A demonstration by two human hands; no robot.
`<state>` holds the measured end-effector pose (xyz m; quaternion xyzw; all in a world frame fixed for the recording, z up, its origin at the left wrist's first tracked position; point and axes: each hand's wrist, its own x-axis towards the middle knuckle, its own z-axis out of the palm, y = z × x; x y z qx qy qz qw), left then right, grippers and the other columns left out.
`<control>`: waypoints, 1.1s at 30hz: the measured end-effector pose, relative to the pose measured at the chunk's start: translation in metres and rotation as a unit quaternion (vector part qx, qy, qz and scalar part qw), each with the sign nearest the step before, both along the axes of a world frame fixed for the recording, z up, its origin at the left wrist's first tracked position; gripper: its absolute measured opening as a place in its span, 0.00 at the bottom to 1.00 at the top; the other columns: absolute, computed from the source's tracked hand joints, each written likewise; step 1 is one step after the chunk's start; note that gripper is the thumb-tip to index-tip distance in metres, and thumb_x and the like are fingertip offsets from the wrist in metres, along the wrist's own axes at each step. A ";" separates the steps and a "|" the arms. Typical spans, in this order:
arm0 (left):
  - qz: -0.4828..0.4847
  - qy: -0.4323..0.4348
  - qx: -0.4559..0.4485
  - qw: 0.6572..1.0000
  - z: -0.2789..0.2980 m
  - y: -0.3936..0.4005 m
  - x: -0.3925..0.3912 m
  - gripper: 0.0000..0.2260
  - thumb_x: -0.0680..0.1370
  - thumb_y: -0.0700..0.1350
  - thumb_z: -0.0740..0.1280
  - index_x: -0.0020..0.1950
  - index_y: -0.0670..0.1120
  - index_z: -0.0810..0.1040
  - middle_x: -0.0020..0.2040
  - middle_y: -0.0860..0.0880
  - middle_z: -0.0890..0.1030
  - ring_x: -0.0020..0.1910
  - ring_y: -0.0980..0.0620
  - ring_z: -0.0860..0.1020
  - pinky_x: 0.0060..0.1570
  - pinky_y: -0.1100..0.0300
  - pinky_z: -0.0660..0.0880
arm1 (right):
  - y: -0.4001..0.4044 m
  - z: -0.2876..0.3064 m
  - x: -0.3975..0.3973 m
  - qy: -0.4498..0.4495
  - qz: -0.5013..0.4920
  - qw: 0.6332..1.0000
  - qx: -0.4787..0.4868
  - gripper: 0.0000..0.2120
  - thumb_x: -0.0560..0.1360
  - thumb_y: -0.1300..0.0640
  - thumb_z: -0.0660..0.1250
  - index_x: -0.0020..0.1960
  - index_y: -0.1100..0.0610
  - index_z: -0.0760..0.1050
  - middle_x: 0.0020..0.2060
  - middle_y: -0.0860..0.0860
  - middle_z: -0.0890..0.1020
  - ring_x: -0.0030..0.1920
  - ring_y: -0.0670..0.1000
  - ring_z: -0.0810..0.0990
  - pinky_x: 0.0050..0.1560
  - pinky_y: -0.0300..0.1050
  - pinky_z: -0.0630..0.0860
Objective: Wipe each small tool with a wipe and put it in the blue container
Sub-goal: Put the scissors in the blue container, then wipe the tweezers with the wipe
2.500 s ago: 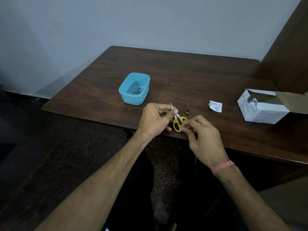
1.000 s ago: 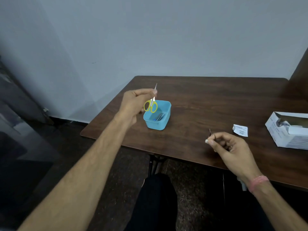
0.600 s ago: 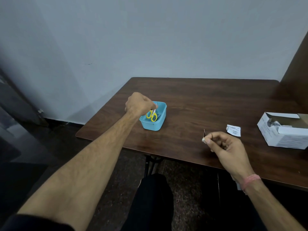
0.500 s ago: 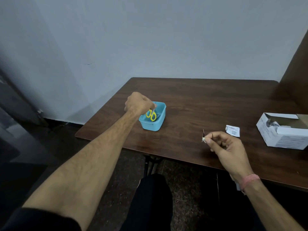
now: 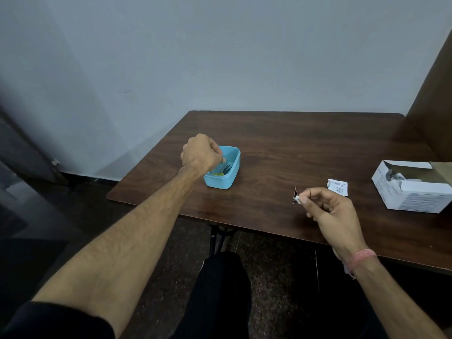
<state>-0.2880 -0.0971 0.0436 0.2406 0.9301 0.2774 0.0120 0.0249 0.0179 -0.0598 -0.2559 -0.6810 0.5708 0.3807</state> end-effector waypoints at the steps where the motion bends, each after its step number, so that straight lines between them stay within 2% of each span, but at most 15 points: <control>1: 0.002 0.010 0.023 1.000 0.002 -0.001 0.003 0.06 0.74 0.49 0.85 0.46 0.54 0.89 0.46 0.58 0.87 0.50 0.52 0.83 0.51 0.57 0.77 | 0.000 0.000 0.000 0.002 0.000 1.000 -0.002 0.03 0.80 0.61 0.77 0.48 0.55 0.86 0.44 0.52 0.89 0.36 0.47 0.78 0.41 0.33 0.76; 4: -0.003 0.052 0.111 0.992 0.010 -0.004 0.019 0.04 0.77 0.49 0.79 0.49 0.55 0.85 0.42 0.60 0.86 0.50 0.54 0.85 0.52 0.58 0.76 | 0.001 0.000 0.000 0.026 -0.005 0.999 -0.022 0.03 0.80 0.62 0.77 0.49 0.56 0.86 0.42 0.49 0.88 0.36 0.47 0.77 0.38 0.34 0.75; 7: -0.041 0.093 0.189 0.977 0.013 -0.008 0.060 0.04 0.79 0.53 0.76 0.51 0.56 0.83 0.40 0.61 0.85 0.45 0.58 0.83 0.43 0.63 0.71 | 0.004 0.000 -0.001 0.070 -0.041 0.995 -0.062 0.05 0.82 0.62 0.74 0.49 0.55 0.85 0.44 0.50 0.87 0.37 0.48 0.77 0.37 0.37 0.76; 9: -0.086 0.094 0.207 0.970 0.002 -0.007 0.092 0.05 0.78 0.55 0.76 0.49 0.56 0.84 0.37 0.60 0.84 0.41 0.60 0.82 0.41 0.67 0.71 | 0.005 0.000 -0.002 0.093 -0.076 0.990 -0.080 0.07 0.85 0.62 0.72 0.50 0.52 0.84 0.48 0.51 0.87 0.38 0.49 0.79 0.37 0.39 0.78; 11: -0.142 0.060 0.169 0.973 -0.020 -0.001 0.120 0.07 0.78 0.58 0.77 0.49 0.56 0.84 0.37 0.59 0.83 0.39 0.61 0.82 0.42 0.61 0.76 | 0.005 -0.001 -0.003 0.099 -0.091 0.987 -0.084 0.08 0.87 0.63 0.68 0.51 0.52 0.80 0.52 0.54 0.88 0.39 0.49 0.80 0.35 0.40 0.80; 13: -0.173 0.019 0.112 0.978 -0.043 0.006 0.139 0.11 0.77 0.62 0.78 0.54 0.58 0.85 0.40 0.60 0.84 0.42 0.58 0.83 0.47 0.57 0.77 | 0.003 -0.001 -0.004 0.094 -0.092 0.988 -0.083 0.08 0.88 0.63 0.66 0.52 0.53 0.78 0.53 0.56 0.88 0.37 0.48 0.81 0.34 0.40 0.81; 18: -0.157 -0.018 0.072 0.985 -0.071 0.028 0.170 0.21 0.76 0.66 0.77 0.63 0.57 0.86 0.53 0.61 0.88 0.60 0.52 0.86 0.61 0.53 0.78 | 0.004 -0.005 -0.001 0.071 -0.114 0.989 -0.067 0.05 0.86 0.64 0.69 0.53 0.57 0.80 0.46 0.55 0.89 0.34 0.48 0.80 0.33 0.41 0.80; 21: -0.145 0.000 0.055 0.988 -0.075 0.035 0.180 0.21 0.75 0.65 0.78 0.63 0.57 0.86 0.57 0.60 0.87 0.62 0.50 0.85 0.62 0.52 0.79 | 0.003 -0.006 -0.001 0.065 -0.121 0.988 -0.063 0.04 0.85 0.64 0.70 0.54 0.56 0.81 0.46 0.55 0.89 0.35 0.49 0.80 0.34 0.42 0.80; 28: -0.168 0.025 0.062 0.984 -0.079 0.031 0.177 0.07 0.80 0.55 0.77 0.57 0.57 0.88 0.54 0.60 0.85 0.55 0.56 0.85 0.54 0.55 0.79 | 0.001 -0.003 0.000 0.018 -0.124 0.992 -0.032 0.08 0.85 0.61 0.72 0.60 0.52 0.86 0.48 0.51 0.90 0.36 0.46 0.81 0.37 0.42 0.82; 31: -0.212 -0.040 0.092 0.972 -0.085 0.024 0.164 0.06 0.81 0.57 0.77 0.56 0.61 0.88 0.51 0.62 0.87 0.45 0.62 0.82 0.49 0.57 0.78 | 0.000 -0.005 -0.002 -0.007 -0.138 0.990 -0.002 0.07 0.84 0.59 0.74 0.56 0.49 0.88 0.49 0.48 0.90 0.39 0.47 0.85 0.43 0.41 0.82; 33: -0.251 -0.126 0.152 0.947 -0.089 0.019 0.153 0.03 0.80 0.54 0.79 0.54 0.60 0.89 0.48 0.59 0.89 0.39 0.60 0.83 0.44 0.55 0.83 | 0.001 -0.004 -0.003 -0.027 -0.137 0.990 0.027 0.05 0.82 0.58 0.76 0.54 0.48 0.88 0.51 0.44 0.90 0.47 0.49 0.88 0.52 0.44 0.84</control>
